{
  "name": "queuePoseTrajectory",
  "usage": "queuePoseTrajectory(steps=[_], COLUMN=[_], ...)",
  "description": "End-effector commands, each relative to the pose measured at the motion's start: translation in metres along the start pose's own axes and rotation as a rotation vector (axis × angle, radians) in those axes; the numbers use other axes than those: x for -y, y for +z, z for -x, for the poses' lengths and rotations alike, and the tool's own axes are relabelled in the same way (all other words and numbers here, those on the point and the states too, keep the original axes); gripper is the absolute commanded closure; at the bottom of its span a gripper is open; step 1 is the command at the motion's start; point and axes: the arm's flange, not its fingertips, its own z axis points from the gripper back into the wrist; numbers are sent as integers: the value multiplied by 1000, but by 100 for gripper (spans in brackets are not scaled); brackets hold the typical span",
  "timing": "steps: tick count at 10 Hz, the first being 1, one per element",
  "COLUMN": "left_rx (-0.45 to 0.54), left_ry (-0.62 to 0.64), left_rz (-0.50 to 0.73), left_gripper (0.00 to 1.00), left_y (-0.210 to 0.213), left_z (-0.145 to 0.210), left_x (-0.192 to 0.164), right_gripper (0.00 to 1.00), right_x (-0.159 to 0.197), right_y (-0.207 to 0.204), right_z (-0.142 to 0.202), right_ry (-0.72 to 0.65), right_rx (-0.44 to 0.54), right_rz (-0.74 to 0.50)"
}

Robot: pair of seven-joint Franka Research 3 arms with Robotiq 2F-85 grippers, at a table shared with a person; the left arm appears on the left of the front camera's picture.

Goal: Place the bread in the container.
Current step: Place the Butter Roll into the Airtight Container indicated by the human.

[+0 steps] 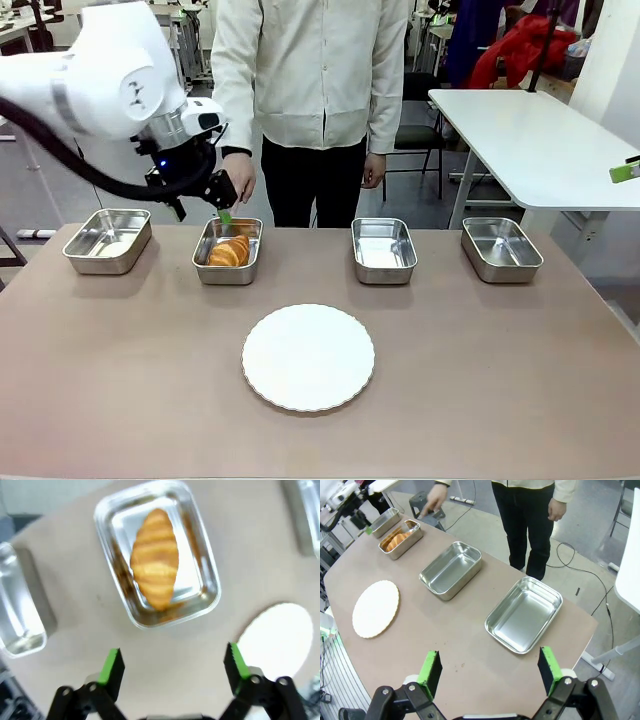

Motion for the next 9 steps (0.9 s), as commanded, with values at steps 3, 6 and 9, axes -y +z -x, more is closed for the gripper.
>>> queuePoseTrajectory(steps=[3, 6, 9], left_rx=[111, 157, 144], left_ry=[-22, -1, 22], left_rz=[-4, 66, 35], left_gripper=[0, 0, 0], left_y=[6, 7, 14], left_z=[122, 169, 148], left_x=[10, 6, 13], right_gripper=[0, 0, 0], right_x=[1, 1, 1], right_y=[0, 0, 0], right_z=[-2, -2, -2], right_ry=[10, 10, 10], right_rx=[28, 28, 28], right_rz=[-8, -8, -8])
